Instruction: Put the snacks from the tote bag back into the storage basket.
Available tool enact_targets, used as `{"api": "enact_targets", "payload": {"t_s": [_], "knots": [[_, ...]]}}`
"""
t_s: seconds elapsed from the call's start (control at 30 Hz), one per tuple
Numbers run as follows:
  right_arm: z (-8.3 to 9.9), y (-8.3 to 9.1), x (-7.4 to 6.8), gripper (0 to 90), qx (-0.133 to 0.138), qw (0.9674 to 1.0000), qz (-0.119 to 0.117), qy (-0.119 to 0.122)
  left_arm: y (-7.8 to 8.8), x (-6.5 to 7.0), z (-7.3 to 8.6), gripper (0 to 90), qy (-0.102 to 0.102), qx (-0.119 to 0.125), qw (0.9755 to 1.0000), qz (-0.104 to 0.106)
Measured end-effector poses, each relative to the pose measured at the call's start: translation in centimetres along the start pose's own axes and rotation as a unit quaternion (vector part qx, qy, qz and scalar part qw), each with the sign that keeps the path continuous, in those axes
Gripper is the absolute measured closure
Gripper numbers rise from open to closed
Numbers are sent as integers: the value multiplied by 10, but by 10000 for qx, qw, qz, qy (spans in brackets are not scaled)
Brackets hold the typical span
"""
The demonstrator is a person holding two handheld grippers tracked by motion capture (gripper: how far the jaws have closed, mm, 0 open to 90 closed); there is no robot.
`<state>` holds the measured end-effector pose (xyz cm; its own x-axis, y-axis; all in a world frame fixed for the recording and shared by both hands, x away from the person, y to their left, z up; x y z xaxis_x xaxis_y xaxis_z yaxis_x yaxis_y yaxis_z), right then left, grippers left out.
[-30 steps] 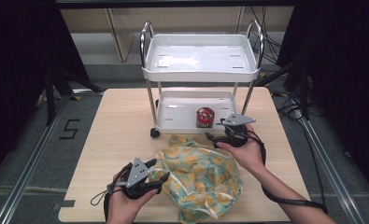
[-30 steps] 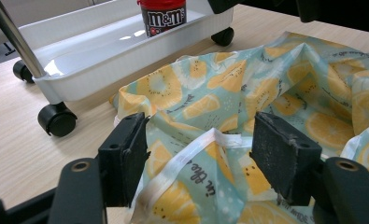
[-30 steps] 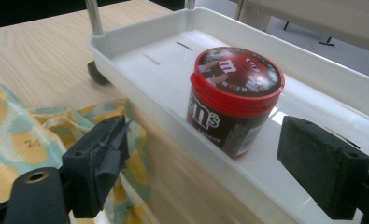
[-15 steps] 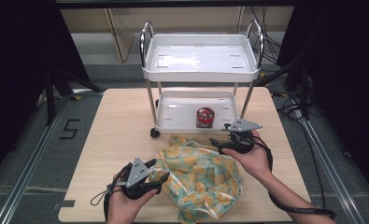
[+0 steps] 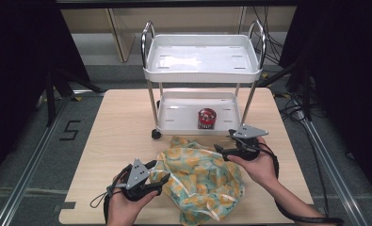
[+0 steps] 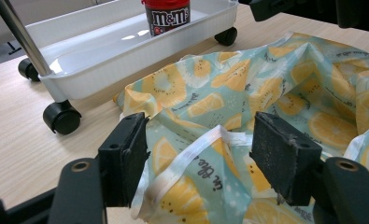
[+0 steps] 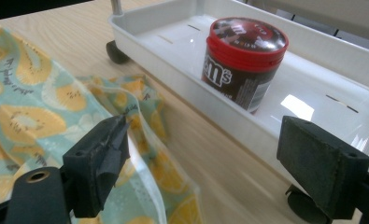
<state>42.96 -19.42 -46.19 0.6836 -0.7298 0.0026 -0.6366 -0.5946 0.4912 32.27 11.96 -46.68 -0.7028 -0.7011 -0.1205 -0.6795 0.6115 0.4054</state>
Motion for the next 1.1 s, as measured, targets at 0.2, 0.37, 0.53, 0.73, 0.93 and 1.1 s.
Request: {"api": "enact_targets", "payload": {"t_s": [0.2,0.37,0.53,0.73,0.93,1.1], "knots": [[5,6,0,179,15,10000,-10,19,0,0,0,355,-10,-1,10000,4],[12,11,0,181,23,10000,14,20,2,1,0,355,60,-42,10000,-11],[17,15,-1,181,22,10000,36,-48,3,1,-1,355,71,6,10000,-10],[21,20,0,183,79,9998,47,-158,1,-1,2,355,64,-23,10000,63],[23,21,-4,184,-6,9993,-10,-380,-1,1,4,356,251,-21,9997,50],[22,22,-2,184,106,9996,-21,-272,-2,-3,5,356,236,-47,9997,13]]}}
Point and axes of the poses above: each handheld gripper's, and its own axes: y roughly backward along the jaws, z roughly out of its underside, x roughly to its right, the point moved 3 cm from there along -y, roughly forward along the jaws, and after that the axes turned 3 degrees about -y, right-handed, at the moved point
